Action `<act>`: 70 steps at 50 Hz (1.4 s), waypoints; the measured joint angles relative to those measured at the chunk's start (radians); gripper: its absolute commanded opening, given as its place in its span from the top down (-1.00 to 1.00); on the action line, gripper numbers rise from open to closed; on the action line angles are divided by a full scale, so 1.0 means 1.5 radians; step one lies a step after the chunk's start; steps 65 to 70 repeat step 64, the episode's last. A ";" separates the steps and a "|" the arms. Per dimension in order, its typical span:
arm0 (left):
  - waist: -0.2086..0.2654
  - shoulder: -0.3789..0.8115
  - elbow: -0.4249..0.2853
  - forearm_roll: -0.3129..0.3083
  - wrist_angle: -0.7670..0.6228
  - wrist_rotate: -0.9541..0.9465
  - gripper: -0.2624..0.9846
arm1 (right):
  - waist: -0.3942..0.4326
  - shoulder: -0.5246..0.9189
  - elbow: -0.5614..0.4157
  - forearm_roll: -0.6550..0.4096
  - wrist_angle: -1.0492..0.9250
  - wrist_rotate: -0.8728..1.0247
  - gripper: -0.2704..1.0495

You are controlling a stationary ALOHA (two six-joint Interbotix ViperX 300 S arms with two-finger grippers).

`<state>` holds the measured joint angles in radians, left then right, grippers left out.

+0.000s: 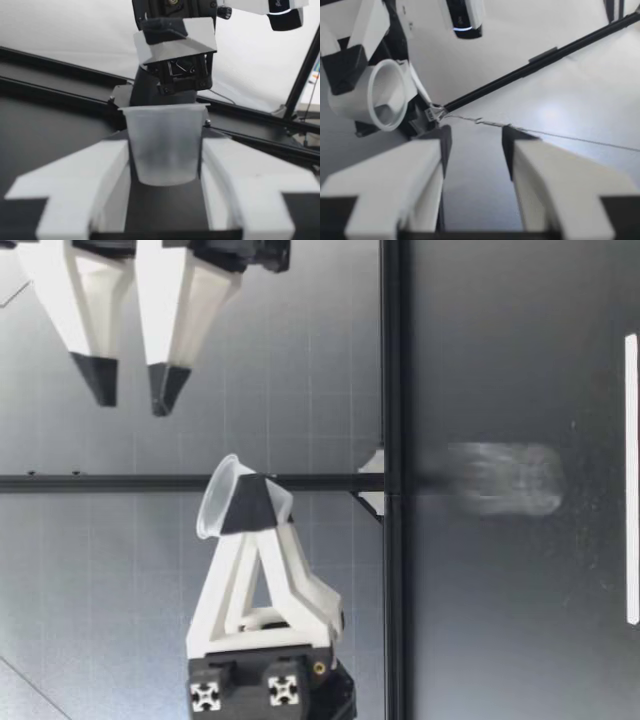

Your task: Pick up the plastic cup and open its lid.

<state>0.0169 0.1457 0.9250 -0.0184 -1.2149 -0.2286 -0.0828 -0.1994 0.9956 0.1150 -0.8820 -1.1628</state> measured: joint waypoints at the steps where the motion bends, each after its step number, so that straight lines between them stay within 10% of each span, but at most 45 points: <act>1: 0.000 0.000 0.001 0.001 0.002 0.002 0.22 | 0.000 0.001 -0.001 0.000 0.001 0.011 -0.14; 31: -0.001 -0.091 0.027 0.008 0.132 0.141 0.22 | 0.026 0.015 -0.008 -0.003 0.144 0.695 -0.14; 70: 0.000 -0.091 0.028 0.008 0.133 0.142 0.22 | 0.027 0.028 -0.011 -0.004 0.149 0.756 -0.14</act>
